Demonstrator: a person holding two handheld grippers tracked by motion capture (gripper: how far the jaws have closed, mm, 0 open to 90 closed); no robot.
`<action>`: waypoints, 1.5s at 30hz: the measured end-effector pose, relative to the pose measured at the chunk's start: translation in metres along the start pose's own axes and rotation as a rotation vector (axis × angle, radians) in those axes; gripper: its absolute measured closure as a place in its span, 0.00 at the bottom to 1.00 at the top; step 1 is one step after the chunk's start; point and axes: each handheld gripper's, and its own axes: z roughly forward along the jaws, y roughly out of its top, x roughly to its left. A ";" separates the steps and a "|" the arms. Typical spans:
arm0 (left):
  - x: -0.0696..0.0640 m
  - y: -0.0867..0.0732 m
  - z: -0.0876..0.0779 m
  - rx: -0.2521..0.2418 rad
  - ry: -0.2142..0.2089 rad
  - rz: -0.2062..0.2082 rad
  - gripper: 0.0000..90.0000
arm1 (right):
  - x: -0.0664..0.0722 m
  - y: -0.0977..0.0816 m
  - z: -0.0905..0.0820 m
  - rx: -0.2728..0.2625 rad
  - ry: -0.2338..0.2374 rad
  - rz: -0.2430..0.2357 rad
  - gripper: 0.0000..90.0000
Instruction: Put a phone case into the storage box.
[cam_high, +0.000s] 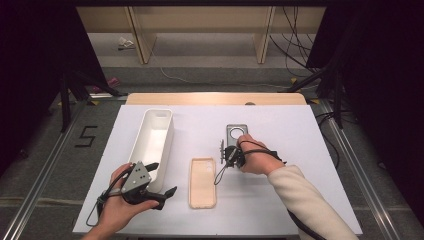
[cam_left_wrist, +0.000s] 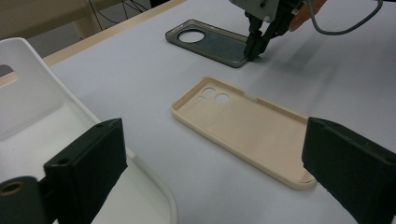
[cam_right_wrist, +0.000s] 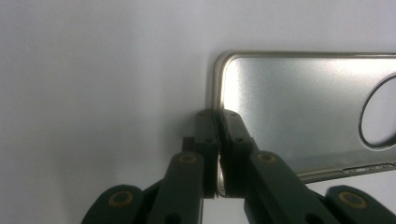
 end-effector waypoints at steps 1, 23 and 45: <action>0.000 0.000 0.000 0.000 0.000 0.001 0.07 | 0.000 0.000 0.000 0.000 0.000 0.000 0.97; 0.000 0.000 0.000 0.001 0.010 0.000 0.08 | 0.004 -0.025 -0.023 -0.214 -0.055 0.114 0.99; 0.000 0.000 0.000 0.003 0.015 0.001 0.08 | 0.039 -0.057 -0.037 -0.526 -0.059 0.238 0.99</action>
